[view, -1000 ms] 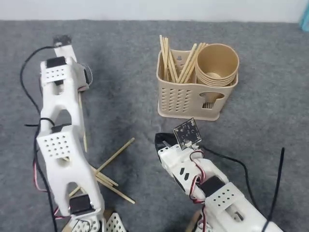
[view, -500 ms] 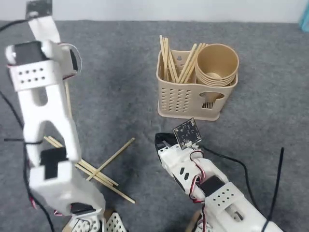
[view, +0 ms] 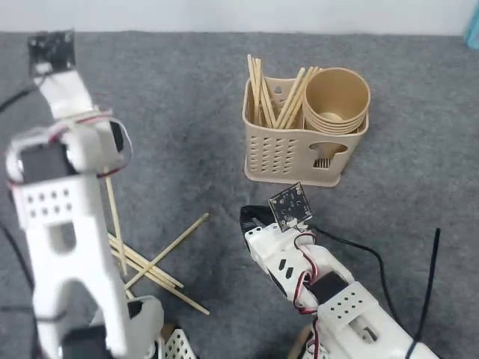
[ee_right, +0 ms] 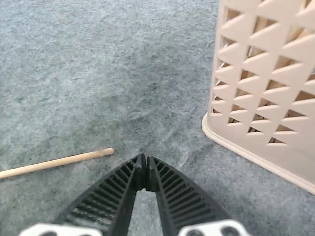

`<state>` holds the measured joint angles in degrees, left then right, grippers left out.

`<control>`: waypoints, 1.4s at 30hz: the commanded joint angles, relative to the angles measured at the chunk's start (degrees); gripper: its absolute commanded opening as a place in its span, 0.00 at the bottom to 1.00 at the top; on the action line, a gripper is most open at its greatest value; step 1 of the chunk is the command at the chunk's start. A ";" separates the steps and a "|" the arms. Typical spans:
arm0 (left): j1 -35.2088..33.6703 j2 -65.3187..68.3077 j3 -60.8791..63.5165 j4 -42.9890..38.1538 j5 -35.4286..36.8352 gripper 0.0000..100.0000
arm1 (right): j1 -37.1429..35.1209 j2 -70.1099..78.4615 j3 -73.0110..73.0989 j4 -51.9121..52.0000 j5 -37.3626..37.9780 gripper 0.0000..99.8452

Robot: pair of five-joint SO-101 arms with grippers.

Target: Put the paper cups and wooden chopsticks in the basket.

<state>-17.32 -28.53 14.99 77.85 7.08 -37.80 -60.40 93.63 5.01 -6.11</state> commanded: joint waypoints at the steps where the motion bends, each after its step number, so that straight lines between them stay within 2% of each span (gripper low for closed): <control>1: 0.62 -10.81 10.33 -11.34 -0.26 0.01 | 0.48 -1.54 -0.88 -1.27 1.23 0.01; 5: 4.13 -19.16 19.56 -21.71 -0.09 0.01 | 0.48 -1.54 -0.88 -1.27 1.23 0.01; 8: 7.47 -25.85 25.71 -30.51 4.13 0.01 | 0.48 -1.54 -0.88 -1.36 1.23 0.01; 11: 10.37 -32.97 32.31 -41.23 7.82 0.01 | 0.48 -1.54 -0.88 -1.36 1.23 0.01; 16: 16.88 -43.08 42.68 -59.16 8.88 0.01 | 0.48 -1.54 -0.88 -1.36 1.23 0.01; 21: 25.14 -47.74 46.90 -77.27 8.97 0.01 | 0.48 -1.54 -0.88 -1.54 1.23 0.01; 23: 27.60 -47.74 46.46 -82.11 8.79 0.01 | 0.48 -1.54 -0.88 -1.54 1.23 0.01; 29: 35.08 -44.13 35.82 -80.88 8.62 0.01 | 0.48 -1.54 -0.88 -1.45 1.32 0.01; 37: 36.48 -24.35 19.12 -81.23 8.53 0.01 | 2.24 -1.01 -1.67 -1.19 1.32 0.01; 42: 36.84 -16.79 20.70 -90.46 8.70 0.01 | 2.24 -1.01 -1.85 -1.19 1.32 0.01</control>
<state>19.16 -48.57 36.44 -6.20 15.16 -36.22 -60.40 93.63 5.01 -6.11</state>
